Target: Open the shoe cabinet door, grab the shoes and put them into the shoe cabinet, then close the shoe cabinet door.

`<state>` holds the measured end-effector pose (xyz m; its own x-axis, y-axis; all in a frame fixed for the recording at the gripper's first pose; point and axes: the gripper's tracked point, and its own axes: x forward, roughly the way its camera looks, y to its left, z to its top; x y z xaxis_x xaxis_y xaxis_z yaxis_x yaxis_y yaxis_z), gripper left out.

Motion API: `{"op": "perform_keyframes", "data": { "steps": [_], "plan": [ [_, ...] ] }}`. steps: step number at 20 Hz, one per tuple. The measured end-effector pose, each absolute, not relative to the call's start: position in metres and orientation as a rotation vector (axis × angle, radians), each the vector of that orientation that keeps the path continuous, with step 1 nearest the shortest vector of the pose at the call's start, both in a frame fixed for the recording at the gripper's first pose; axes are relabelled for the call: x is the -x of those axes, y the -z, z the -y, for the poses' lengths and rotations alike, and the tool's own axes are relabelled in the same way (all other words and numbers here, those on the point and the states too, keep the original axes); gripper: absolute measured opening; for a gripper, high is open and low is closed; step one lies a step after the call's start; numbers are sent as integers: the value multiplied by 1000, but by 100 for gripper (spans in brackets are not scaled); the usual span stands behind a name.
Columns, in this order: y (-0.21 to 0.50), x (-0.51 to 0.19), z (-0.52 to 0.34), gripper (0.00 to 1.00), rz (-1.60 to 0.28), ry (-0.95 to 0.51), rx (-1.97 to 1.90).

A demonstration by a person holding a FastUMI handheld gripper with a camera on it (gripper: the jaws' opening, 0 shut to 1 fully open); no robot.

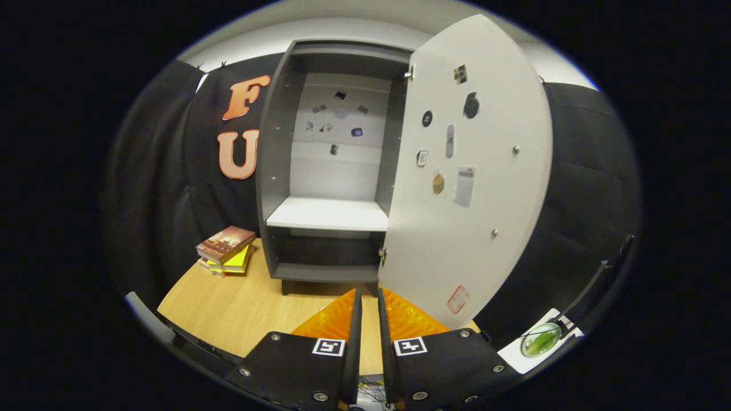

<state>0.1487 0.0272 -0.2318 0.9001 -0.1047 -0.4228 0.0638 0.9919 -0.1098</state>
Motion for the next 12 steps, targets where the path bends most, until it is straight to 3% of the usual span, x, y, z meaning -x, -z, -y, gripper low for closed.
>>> {"op": "perform_keyframes", "data": {
  "steps": [12],
  "plan": [
    [360,-162,-85,19,-733,-31,-30]
  ]
}}
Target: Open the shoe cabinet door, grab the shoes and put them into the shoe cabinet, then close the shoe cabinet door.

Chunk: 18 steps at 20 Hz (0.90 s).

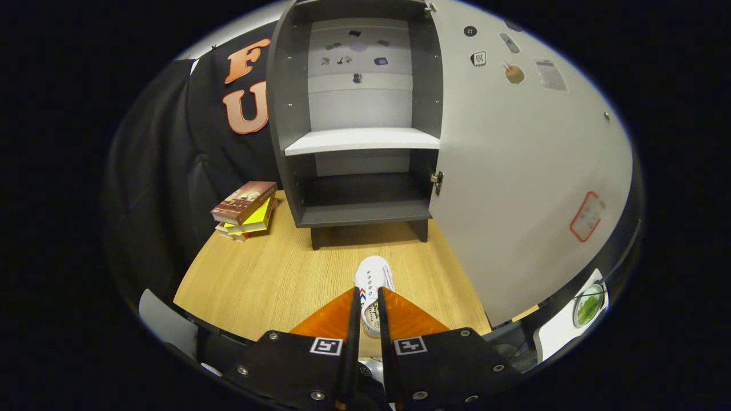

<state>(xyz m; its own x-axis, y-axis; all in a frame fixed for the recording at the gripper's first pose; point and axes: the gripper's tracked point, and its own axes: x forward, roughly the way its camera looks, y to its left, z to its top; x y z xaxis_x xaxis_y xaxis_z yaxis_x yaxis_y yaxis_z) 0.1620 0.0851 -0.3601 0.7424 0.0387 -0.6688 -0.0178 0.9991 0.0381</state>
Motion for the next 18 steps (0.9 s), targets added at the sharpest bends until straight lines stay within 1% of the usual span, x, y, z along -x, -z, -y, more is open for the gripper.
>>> {"op": "perform_keyframes", "data": {
  "steps": [9,18],
  "plan": [
    [474,-171,-92,19,-968,-117,-43],
    [544,-182,-105,19,-1116,-203,-61]
  ]
}}
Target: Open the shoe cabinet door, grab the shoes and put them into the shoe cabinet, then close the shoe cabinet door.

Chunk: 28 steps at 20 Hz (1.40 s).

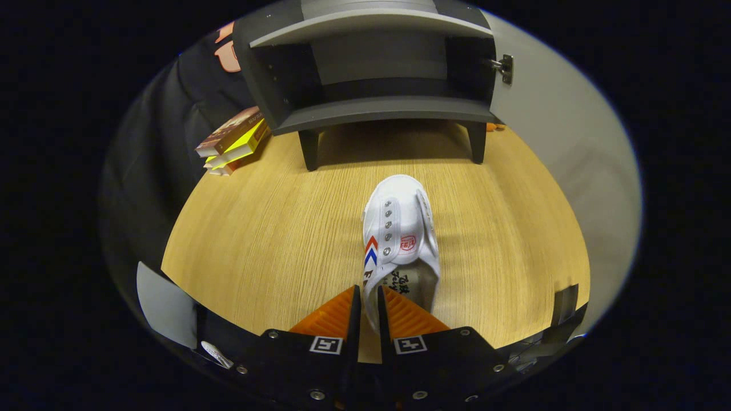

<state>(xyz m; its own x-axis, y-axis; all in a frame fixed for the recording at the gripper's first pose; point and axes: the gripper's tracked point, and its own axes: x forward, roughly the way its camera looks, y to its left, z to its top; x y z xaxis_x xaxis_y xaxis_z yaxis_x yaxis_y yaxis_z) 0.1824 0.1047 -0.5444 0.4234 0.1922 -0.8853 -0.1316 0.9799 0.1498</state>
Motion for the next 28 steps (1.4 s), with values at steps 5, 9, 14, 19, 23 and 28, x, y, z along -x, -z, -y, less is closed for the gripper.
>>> {"op": "perform_keyframes", "data": {
  "steps": [5,9,14,19,23,28],
  "plan": [
    [570,-185,-108,18,-1170,-196,-110],
    [582,-200,-114,19,-1178,-178,-155],
    [589,-205,-114,9,-1173,-195,-134],
    [569,-217,-112,0,-1134,-199,-128],
    [531,-236,-107,0,-1064,-191,-134],
    [496,-243,-110,0,-990,-208,-86]
  ]
}}
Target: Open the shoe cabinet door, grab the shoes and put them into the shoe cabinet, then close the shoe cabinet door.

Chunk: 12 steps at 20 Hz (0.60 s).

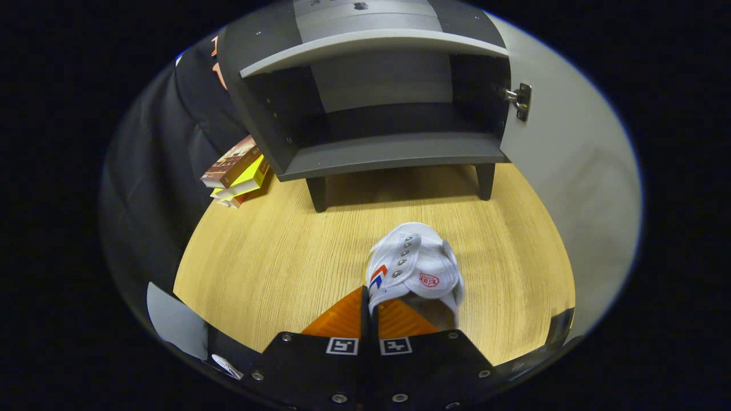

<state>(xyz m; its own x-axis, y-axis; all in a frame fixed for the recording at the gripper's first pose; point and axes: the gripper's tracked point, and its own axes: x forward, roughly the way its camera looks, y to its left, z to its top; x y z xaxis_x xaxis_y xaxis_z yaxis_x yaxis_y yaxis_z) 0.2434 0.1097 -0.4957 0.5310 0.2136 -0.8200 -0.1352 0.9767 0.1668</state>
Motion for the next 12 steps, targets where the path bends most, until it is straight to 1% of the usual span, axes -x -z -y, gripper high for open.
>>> {"op": "perform_keyframes", "data": {
  "steps": [12],
  "plan": [
    [339,-264,-130,0,-717,-182,-63]
  ]
}}
